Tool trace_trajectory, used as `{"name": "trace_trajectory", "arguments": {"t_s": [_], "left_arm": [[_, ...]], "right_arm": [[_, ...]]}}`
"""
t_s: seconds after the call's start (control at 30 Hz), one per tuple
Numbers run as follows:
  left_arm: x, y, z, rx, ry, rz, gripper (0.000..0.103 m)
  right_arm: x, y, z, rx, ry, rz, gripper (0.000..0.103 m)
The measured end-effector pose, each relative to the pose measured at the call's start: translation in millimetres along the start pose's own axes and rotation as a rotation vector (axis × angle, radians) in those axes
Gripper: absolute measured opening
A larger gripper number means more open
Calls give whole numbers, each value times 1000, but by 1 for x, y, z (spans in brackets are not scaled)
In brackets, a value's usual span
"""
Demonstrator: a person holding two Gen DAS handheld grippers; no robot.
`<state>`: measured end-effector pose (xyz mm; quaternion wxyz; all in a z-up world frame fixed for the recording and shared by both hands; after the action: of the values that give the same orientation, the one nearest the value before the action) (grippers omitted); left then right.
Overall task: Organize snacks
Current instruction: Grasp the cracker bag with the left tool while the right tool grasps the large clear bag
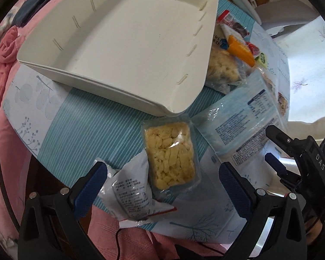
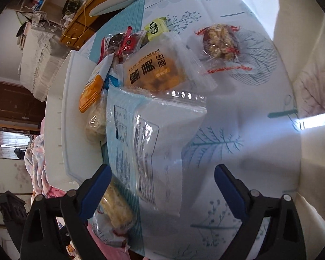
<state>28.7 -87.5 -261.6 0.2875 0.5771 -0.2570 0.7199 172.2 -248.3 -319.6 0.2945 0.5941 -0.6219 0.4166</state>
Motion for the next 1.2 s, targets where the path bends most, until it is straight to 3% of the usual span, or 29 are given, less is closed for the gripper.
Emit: {"name": "trace_trajectory", "arguments": {"t_s": [0.27, 0.43, 0.5, 0.6, 0.77, 1.2], "left_arm": [[-33, -14, 19, 5, -57, -25, 102], [-44, -24, 27, 13, -77, -28, 96], [-49, -27, 27, 14, -82, -35, 92], [-59, -29, 27, 24, -105, -52, 79], [-73, -31, 24, 44, -112, -71, 61], [-76, -36, 24, 42, -118, -107, 57]], "right_arm": [[-22, -16, -4, 53, -82, 20, 86], [-32, -24, -4, 84, -49, 2, 76], [-32, -27, -3, 87, -57, 12, 75], [-32, -27, -3, 98, -62, 16, 73], [-33, -30, -4, 96, -104, 12, 56], [-23, -28, -18, 85, -104, -1, 42]]}}
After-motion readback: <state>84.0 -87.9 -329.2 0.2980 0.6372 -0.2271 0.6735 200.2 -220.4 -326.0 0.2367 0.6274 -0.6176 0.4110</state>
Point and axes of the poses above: each gripper's, at about its wrist camera, not at the fingertips, and x roughly against the way its jaws point, z to its right, y to its underside, the point moved 3 cm from there along -x, roughly the way its jaws point, and after that the axes turned 11 degrees about x, right-handed, at the moved point
